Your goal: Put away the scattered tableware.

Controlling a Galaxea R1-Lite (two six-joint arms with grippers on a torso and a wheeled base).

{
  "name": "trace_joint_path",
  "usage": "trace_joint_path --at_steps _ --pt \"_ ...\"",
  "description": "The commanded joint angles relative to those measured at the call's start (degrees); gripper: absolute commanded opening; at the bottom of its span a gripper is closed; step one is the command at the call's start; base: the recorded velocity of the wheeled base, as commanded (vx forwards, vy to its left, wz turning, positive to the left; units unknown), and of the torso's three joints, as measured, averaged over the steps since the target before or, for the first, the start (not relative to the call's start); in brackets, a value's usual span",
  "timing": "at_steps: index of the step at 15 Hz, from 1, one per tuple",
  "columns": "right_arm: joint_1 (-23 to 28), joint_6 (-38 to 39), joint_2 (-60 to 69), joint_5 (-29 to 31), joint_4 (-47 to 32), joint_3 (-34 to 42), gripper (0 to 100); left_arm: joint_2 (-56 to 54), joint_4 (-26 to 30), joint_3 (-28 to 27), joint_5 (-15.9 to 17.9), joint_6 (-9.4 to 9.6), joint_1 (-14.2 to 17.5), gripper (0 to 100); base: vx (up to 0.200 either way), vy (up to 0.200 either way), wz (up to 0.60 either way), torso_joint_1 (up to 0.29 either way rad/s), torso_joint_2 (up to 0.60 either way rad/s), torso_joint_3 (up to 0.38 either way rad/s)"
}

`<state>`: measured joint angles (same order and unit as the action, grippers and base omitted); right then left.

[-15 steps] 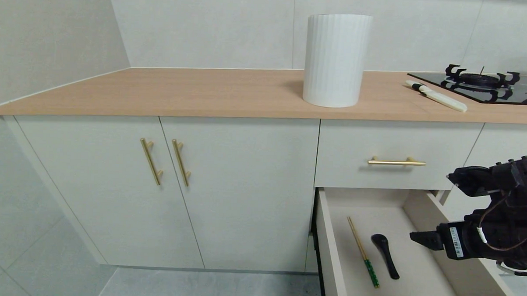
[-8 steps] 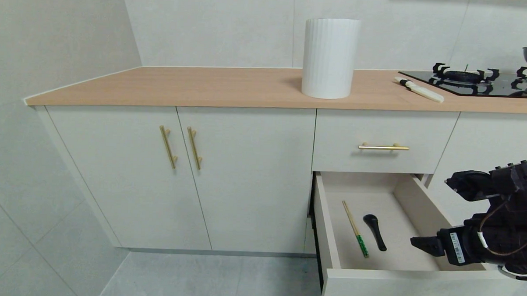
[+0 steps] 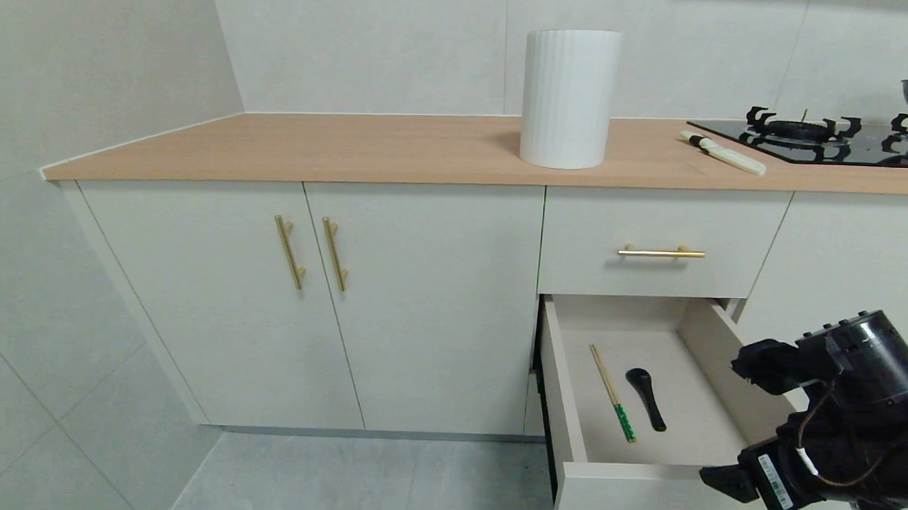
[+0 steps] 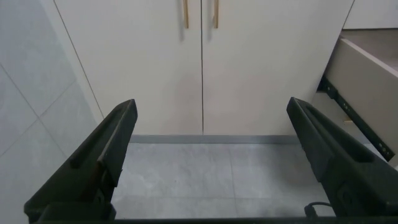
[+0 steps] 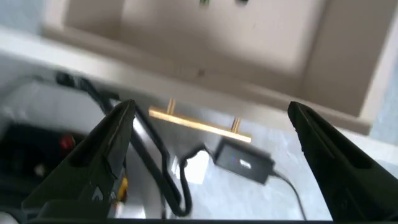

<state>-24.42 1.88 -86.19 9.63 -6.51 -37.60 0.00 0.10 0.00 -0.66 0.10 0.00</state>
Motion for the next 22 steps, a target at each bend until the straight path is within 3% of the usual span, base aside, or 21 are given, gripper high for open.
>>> trace_joint_path --at_steps 1,7,14,22 --pt "-1.16 -0.65 -1.7 -0.05 -0.08 0.95 100 0.09 -0.01 0.0 -0.04 -0.01 0.0 100 0.0 0.0 0.0 0.0 0.0 0.0" --pt "-1.33 -3.72 -8.47 0.13 0.27 3.05 100 0.09 -0.01 0.0 -0.04 0.08 0.0 100 0.0 0.0 0.0 0.0 0.0 0.0" --pt "4.2 -1.17 -13.92 0.65 0.27 -1.16 100 0.09 -0.01 0.0 -0.04 -0.01 0.0 100 0.0 0.0 0.0 0.0 0.0 0.0" --pt "4.38 9.28 -18.05 1.18 0.36 -7.4 100 0.09 -0.01 0.0 -0.04 0.08 0.0 100 0.0 0.0 0.0 0.0 0.0 0.0"
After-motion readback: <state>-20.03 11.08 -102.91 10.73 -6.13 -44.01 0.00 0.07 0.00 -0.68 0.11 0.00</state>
